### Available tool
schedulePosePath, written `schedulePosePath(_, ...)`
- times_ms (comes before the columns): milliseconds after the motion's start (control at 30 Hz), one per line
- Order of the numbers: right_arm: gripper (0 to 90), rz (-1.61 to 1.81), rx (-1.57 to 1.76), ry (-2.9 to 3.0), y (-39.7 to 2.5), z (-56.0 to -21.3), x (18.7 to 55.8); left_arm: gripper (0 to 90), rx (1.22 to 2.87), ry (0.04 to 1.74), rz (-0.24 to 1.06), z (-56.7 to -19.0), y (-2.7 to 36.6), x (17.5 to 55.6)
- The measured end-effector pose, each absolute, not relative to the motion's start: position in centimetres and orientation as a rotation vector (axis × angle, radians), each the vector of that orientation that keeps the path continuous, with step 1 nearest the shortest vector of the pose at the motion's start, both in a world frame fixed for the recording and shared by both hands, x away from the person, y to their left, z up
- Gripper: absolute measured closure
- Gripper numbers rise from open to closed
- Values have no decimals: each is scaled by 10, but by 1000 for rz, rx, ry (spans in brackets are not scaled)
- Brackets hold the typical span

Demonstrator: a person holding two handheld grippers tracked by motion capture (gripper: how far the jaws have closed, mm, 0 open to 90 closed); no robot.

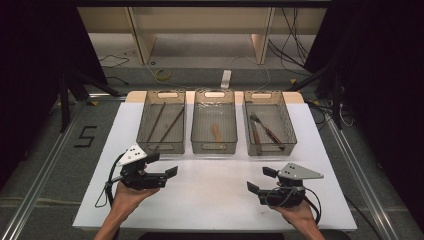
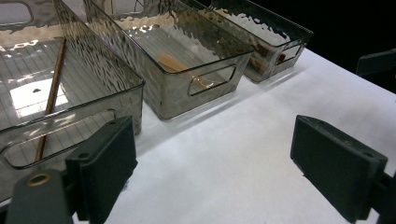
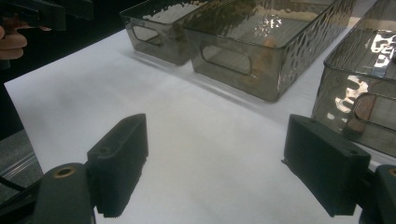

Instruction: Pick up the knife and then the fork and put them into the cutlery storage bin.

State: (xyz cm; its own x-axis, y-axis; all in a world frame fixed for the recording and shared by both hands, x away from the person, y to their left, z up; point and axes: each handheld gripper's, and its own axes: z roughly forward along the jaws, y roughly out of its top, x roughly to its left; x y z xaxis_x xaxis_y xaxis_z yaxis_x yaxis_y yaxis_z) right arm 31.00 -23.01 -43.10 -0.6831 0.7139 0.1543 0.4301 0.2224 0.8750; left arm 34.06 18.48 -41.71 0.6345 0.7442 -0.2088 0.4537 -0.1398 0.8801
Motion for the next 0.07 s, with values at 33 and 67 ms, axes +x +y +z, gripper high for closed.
schedulePosePath(33,225,1445,1075,2220,-230,-431,310,136,1783,968,337,-417,185,341)
schedulePosePath(67,225,1445,1074,2219,-230,-431,310,136,1782,969,338,-417,185,341)
